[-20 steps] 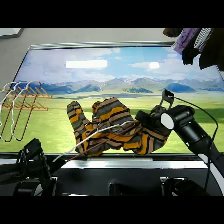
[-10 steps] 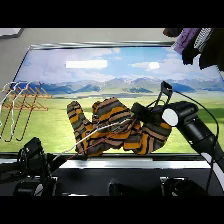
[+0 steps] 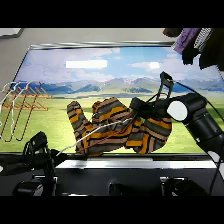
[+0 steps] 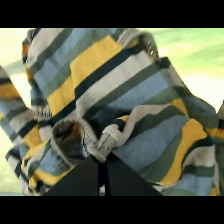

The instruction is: Fold the clothes and pants, and hang the long-sleeved shirts on hangers.

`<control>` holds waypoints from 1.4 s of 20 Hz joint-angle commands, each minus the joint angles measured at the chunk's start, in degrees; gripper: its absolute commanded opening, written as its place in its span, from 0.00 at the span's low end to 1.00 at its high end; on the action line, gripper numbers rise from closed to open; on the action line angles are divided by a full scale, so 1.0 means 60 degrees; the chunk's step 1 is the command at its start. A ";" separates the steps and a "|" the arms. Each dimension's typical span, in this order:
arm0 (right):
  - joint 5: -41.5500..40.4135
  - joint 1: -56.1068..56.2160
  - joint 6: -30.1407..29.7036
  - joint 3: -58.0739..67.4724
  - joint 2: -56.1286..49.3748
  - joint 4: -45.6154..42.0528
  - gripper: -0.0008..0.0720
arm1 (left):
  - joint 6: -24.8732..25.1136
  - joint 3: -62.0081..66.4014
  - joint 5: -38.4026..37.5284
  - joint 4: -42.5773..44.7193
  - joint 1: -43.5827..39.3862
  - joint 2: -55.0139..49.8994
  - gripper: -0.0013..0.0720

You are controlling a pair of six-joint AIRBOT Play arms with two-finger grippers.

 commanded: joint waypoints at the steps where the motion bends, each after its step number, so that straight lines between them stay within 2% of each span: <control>1: 0.0481 0.0000 -0.0637 0.0372 -0.0004 0.0674 0.06 | 0.0641 0.0011 0.0361 -0.0503 -0.0029 -0.0801 0.05; 7: 0.1082 0.1282 -0.0798 0.0984 0.0004 -0.0095 0.06 | 0.1279 0.0062 0.0674 -0.0739 -0.0342 -0.1716 0.05; 15: 0.1687 0.1741 -0.0641 0.2146 0.0004 -0.0714 0.06 | 0.1315 0.0098 0.1738 -0.0896 -0.1264 -0.2350 0.05; 19: 0.2153 0.1741 -0.0608 0.2193 0.0004 -0.0594 0.06 | 0.1308 0.0098 0.2758 -0.1282 -0.1902 -0.2652 0.05; 28: 0.2171 0.1741 -0.0612 0.2193 0.0004 -0.0495 0.06 | 0.1308 0.0098 0.5016 -0.1978 -0.3417 -0.3512 0.05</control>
